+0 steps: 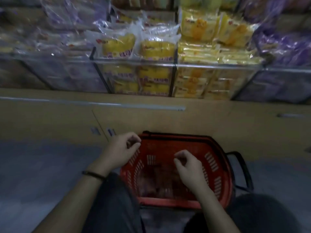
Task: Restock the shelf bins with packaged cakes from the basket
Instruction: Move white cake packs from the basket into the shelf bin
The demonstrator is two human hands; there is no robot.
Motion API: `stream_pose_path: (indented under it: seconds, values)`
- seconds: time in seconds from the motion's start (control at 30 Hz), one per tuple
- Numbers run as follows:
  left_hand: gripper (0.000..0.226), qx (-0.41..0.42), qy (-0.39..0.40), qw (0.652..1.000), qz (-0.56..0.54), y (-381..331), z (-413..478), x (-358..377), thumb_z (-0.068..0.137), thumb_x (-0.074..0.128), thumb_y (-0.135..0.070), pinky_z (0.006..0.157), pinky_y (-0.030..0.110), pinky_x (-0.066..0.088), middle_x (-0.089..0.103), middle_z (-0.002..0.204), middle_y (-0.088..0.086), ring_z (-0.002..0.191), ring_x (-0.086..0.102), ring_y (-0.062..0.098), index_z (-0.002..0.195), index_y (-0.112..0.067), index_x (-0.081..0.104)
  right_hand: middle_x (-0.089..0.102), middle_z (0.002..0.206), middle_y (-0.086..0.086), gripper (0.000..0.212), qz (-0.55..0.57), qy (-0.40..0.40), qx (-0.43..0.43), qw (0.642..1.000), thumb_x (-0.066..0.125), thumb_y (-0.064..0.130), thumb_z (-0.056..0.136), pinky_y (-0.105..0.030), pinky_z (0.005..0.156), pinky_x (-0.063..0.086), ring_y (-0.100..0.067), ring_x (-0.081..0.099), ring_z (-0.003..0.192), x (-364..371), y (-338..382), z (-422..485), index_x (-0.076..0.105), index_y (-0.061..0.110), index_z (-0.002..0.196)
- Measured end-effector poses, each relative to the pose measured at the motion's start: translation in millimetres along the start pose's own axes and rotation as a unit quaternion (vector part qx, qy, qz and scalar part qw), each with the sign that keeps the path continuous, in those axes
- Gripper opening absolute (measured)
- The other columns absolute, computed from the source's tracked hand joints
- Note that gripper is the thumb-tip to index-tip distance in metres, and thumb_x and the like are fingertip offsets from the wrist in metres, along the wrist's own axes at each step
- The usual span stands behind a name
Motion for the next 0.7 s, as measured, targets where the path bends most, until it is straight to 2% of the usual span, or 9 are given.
stream_pose_path:
  seconds: [0.07,0.13,0.27,0.37,0.43,0.5,0.57,0.63,0.7]
  values:
    - [0.004,-0.013,0.028,0.999,0.028,11.0,4.2,17.7,0.101,0.071,-0.029,0.071,0.016,0.049,0.072,0.092,-0.018,0.082,0.063,-0.005,0.100,-0.031,0.073,0.070,0.094,0.018,0.008,-0.025,0.053,0.067,0.996,0.073,0.026,0.092,-0.019,0.079,0.043,-0.005,0.068,0.097,18.5,-40.5,4.1,0.072,0.029,0.099]
    - [0.005,-0.028,0.076,0.996,0.047,22.7,13.9,38.9,0.102,0.069,-0.032,0.079,0.021,0.052,0.073,0.100,-0.013,0.089,0.064,0.001,0.104,-0.030,0.073,0.073,0.096,0.010,0.013,-0.036,0.106,0.134,0.985,0.075,0.031,0.089,-0.023,0.080,0.045,-0.015,0.070,0.101,39.3,-75.4,10.5,0.074,0.026,0.101]
    - [0.018,-0.037,0.238,0.968,0.070,36.7,36.4,85.3,0.105,0.062,-0.040,0.085,0.025,0.046,0.066,0.111,-0.013,0.105,0.063,0.011,0.117,-0.029,0.070,0.078,0.110,-0.007,0.022,-0.058,0.185,0.212,0.958,0.077,0.033,0.090,-0.026,0.079,0.050,-0.029,0.072,0.105,73.5,-115.3,25.9,0.077,0.019,0.107]
    - [0.021,-0.065,0.326,0.941,0.061,44.4,57.2,112.2,0.107,0.059,-0.043,0.085,0.027,0.047,0.063,0.112,-0.015,0.104,0.061,0.012,0.120,-0.029,0.069,0.073,0.113,-0.005,0.031,-0.044,0.248,0.244,0.937,0.075,0.025,0.095,-0.022,0.075,0.051,-0.026,0.071,0.095,94.8,-128.3,38.5,0.075,0.009,0.121]
    - [0.017,-0.081,0.335,0.937,0.050,53.0,69.0,126.2,0.106,0.059,-0.045,0.085,0.030,0.050,0.063,0.113,-0.016,0.106,0.062,0.014,0.115,-0.034,0.068,0.070,0.122,0.000,0.037,-0.050,0.264,0.261,0.927,0.075,0.030,0.095,-0.022,0.085,0.049,-0.026,0.068,0.113,107.6,-140.8,45.2,0.073,0.011,0.127]
    - [0.015,-0.084,0.329,0.940,0.043,60.9,75.5,137.5,0.106,0.058,-0.045,0.086,0.031,0.049,0.064,0.113,-0.013,0.107,0.063,0.016,0.111,-0.035,0.068,0.070,0.132,-0.005,0.038,-0.060,0.268,0.255,0.927,0.073,0.031,0.097,-0.020,0.084,0.042,-0.025,0.063,0.128,120.5,-154.2,50.0,0.072,0.013,0.131]
    - [0.014,-0.079,0.326,0.941,0.041,65.8,77.7,145.1,0.107,0.058,-0.044,0.092,0.033,0.046,0.066,0.115,-0.011,0.108,0.063,0.016,0.109,-0.035,0.069,0.069,0.137,-0.003,0.039,-0.083,0.258,0.250,0.930,0.071,0.037,0.097,-0.015,0.085,0.038,-0.023,0.062,0.131,132.4,-166.3,53.9,0.072,0.020,0.132]
    - [0.012,-0.072,0.328,0.941,0.041,72.0,79.9,149.9,0.106,0.058,-0.043,0.098,0.035,0.047,0.068,0.113,-0.011,0.109,0.063,0.016,0.106,-0.036,0.068,0.064,0.141,0.006,0.045,-0.082,0.256,0.241,0.932,0.068,0.045,0.094,-0.012,0.092,0.036,-0.017,0.056,0.137,160.2,-213.9,58.9,0.071,0.025,0.134]
    - [0.012,-0.075,0.328,0.941,0.039,78.5,82.2,149.8,0.107,0.058,-0.040,0.096,0.038,0.053,0.069,0.109,-0.011,0.105,0.064,0.015,0.102,-0.034,0.068,0.064,0.142,0.003,0.049,-0.056,0.254,0.253,0.932,0.060,0.057,0.085,-0.019,0.105,0.042,-0.023,0.056,0.139,190.1,-272.1,64.1,0.071,0.035,0.128]
Point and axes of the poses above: each hand's wrist, its own z-axis towards the middle knuckle, its own x-axis out of the palm, y = z × x, the point moved 4 cm from there along z, towards the middle knuckle
